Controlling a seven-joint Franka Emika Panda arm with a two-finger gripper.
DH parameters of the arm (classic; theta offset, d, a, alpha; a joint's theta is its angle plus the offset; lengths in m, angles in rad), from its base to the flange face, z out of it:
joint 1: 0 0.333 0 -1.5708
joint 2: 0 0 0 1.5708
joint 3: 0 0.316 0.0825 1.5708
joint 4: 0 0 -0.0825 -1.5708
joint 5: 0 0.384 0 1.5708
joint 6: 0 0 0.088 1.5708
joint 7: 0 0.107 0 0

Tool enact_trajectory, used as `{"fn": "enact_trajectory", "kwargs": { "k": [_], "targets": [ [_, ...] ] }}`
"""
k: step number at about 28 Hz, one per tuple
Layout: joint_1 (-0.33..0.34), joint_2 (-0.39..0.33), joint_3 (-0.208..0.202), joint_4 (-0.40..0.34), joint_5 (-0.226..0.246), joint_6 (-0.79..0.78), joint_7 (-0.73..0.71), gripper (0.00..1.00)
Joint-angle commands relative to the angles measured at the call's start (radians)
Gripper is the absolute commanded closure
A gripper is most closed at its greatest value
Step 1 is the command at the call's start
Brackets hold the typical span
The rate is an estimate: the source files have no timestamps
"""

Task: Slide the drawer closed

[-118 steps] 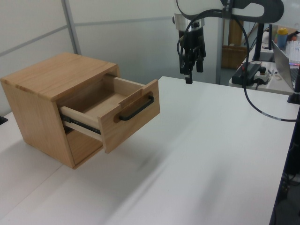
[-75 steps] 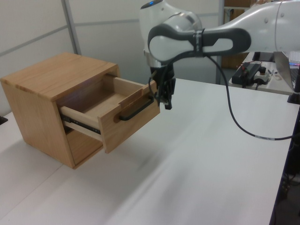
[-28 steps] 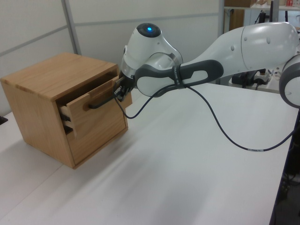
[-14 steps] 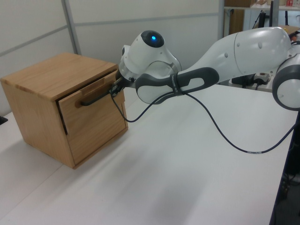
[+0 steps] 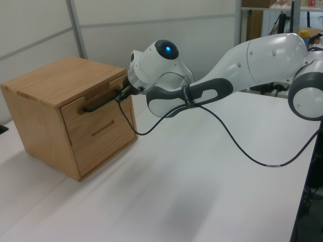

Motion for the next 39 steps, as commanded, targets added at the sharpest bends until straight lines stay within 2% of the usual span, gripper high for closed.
{"fn": "enact_trajectory", "kwargs": {
  "k": [1, 5, 15, 19, 22, 24, 28, 30, 36, 39],
  "targets": [
    [-0.013, 0.018, 0.008, 0.038, -0.032, 0.064, 0.018, 1.0],
    [-0.013, -0.007, 0.008, 0.027, -0.028, 0.007, 0.02, 1.0],
    [-0.013, -0.097, 0.034, 0.021, -0.008, -0.449, 0.024, 1.0],
    [-0.013, -0.108, 0.035, 0.021, -0.005, -0.545, 0.024, 1.0],
    [-0.015, -0.128, 0.035, 0.022, 0.034, -0.649, 0.014, 0.99],
    [-0.016, -0.143, 0.035, 0.025, 0.054, -0.713, -0.002, 0.93],
    [-0.016, -0.183, 0.034, 0.029, 0.109, -0.852, -0.054, 0.69],
    [-0.016, -0.209, 0.032, 0.029, 0.142, -0.913, -0.077, 0.66],
    [-0.019, -0.277, 0.023, 0.029, 0.201, -1.057, -0.126, 0.54],
    [-0.038, -0.309, 0.022, 0.027, 0.222, -1.12, -0.152, 0.38]
  ]
}}
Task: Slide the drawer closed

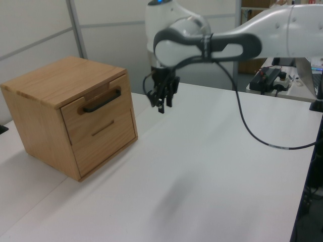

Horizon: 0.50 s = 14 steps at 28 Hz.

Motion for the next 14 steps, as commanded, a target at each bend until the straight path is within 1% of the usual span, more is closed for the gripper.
{"fn": "enact_trajectory", "kwargs": {
  "k": [1, 2, 4, 14],
  "targets": [
    [-0.034, -0.081, 0.001, -0.028, 0.057, -0.107, -0.071, 0.31],
    [-0.045, -0.098, 0.001, -0.029, 0.07, -0.138, -0.078, 0.15],
    [-0.049, -0.11, 0.001, -0.031, 0.074, -0.161, -0.091, 0.0],
    [-0.052, -0.147, 0.0, -0.032, 0.074, -0.212, -0.149, 0.0]
  ]
}}
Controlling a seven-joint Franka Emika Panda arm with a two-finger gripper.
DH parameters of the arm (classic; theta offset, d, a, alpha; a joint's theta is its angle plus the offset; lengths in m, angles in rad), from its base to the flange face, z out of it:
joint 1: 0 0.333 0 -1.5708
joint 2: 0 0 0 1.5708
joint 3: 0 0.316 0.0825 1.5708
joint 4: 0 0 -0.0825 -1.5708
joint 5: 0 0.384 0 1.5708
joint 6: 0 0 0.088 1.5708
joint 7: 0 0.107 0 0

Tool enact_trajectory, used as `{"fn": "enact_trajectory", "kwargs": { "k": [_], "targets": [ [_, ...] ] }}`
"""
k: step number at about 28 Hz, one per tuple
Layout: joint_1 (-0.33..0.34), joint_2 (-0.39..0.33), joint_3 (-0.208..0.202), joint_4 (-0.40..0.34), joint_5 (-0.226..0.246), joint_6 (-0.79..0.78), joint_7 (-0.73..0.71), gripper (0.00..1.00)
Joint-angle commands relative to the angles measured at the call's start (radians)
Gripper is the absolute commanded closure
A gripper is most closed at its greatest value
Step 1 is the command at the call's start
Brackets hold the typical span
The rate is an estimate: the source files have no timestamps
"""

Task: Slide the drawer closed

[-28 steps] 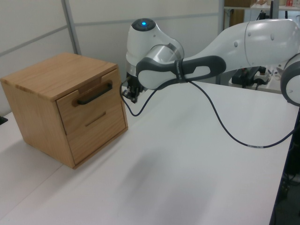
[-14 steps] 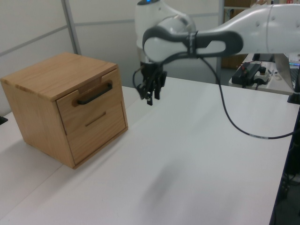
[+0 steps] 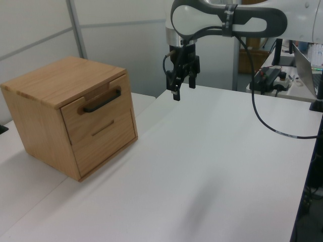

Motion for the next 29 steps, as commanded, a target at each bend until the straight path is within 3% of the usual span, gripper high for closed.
{"fn": "enact_trajectory", "kwargs": {
  "k": [1, 29],
  "targets": [
    [-0.005, -0.035, -0.003, -0.033, 0.021, -0.025, -0.049, 0.0],
    [-0.031, -0.038, -0.003, -0.034, 0.021, -0.024, -0.064, 0.0]
  ]
}}
